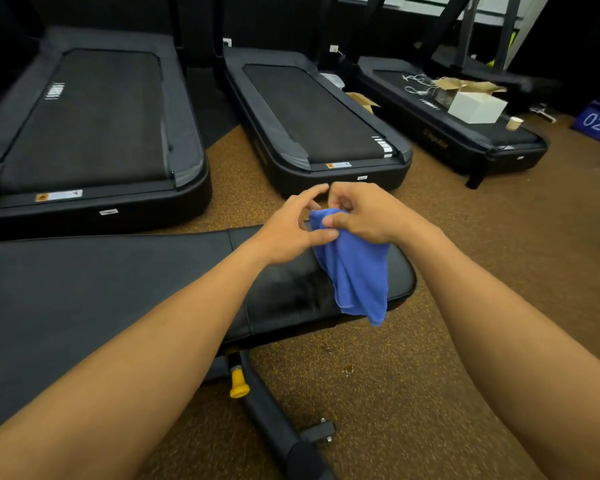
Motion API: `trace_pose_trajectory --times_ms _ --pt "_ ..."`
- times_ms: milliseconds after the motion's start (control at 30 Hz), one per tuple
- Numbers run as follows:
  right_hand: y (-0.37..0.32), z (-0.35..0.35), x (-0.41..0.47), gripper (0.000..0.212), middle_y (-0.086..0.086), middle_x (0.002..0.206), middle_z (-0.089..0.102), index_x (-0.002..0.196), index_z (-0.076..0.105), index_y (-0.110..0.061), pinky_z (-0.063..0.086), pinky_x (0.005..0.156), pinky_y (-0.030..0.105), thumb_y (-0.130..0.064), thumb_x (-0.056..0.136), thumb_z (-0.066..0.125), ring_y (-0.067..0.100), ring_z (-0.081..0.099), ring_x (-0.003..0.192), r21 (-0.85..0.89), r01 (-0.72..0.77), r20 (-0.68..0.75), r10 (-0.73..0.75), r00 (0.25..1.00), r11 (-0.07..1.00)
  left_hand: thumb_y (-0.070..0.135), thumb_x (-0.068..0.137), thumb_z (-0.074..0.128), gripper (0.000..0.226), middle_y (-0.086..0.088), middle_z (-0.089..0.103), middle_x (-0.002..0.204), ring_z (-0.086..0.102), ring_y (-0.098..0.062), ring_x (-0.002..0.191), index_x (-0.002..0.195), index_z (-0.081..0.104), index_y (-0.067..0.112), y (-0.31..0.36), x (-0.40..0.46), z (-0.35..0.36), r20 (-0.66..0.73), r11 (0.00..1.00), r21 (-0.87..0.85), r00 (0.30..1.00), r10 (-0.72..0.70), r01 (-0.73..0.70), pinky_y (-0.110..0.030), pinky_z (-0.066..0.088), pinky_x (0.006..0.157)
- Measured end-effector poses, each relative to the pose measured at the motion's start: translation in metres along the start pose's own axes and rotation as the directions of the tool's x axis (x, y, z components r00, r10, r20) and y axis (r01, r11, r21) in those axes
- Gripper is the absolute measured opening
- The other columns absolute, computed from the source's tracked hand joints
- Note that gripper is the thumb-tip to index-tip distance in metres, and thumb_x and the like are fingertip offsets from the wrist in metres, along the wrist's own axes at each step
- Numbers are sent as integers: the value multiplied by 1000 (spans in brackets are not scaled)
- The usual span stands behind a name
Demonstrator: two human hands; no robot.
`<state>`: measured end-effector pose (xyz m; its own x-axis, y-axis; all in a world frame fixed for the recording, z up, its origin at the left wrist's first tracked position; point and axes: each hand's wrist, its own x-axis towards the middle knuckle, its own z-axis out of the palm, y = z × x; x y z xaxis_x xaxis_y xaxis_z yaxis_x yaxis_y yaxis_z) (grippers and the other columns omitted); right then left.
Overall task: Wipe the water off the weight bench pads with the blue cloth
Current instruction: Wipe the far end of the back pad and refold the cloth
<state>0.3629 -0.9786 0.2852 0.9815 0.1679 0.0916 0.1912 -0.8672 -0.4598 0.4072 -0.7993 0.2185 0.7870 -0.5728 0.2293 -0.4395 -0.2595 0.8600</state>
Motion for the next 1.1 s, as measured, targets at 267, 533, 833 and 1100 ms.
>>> trace_pose_trajectory --times_ms 267,533,833,1100 --pt "-75 -5 13 21 -12 55 51 78 56 -21 31 52 16 -23 87 74 -4 47 53 -15 147 -5 -147 989 989 26 88 75 10 1 66 92 58 -8 84 87 65 24 15 -35 -68 60 995 -104 998 4 2 -27 47 80" --pt "-140 -29 26 16 -17 53 57 82 65 -13 38 54 13 -20 87 78 -4 48 52 208 140 22 -148 989 968 22 94 70 21 -8 65 91 58 -19 83 101 63 3 58 -73 -132 -4 977 -206 998 -61 59 -39 46 79" --pt "-138 97 55 21 -3 65 65 79 64 -14 47 54 22 -28 91 74 9 57 54 94 -123 316 88 945 988 25 90 74 11 -3 70 92 63 -19 85 91 70 15 -43 -115 -164 29 882 174 893 -449 438 -31 47 76" --pt "-94 138 52 22 -5 99 60 93 73 -19 52 84 38 -5 85 57 18 60 95 -227 130 452 -13 892 965 17 90 64 17 5 61 104 60 -17 102 104 70 24 -74 -126 -127 11 808 573 984 -178 140 -38 49 90"
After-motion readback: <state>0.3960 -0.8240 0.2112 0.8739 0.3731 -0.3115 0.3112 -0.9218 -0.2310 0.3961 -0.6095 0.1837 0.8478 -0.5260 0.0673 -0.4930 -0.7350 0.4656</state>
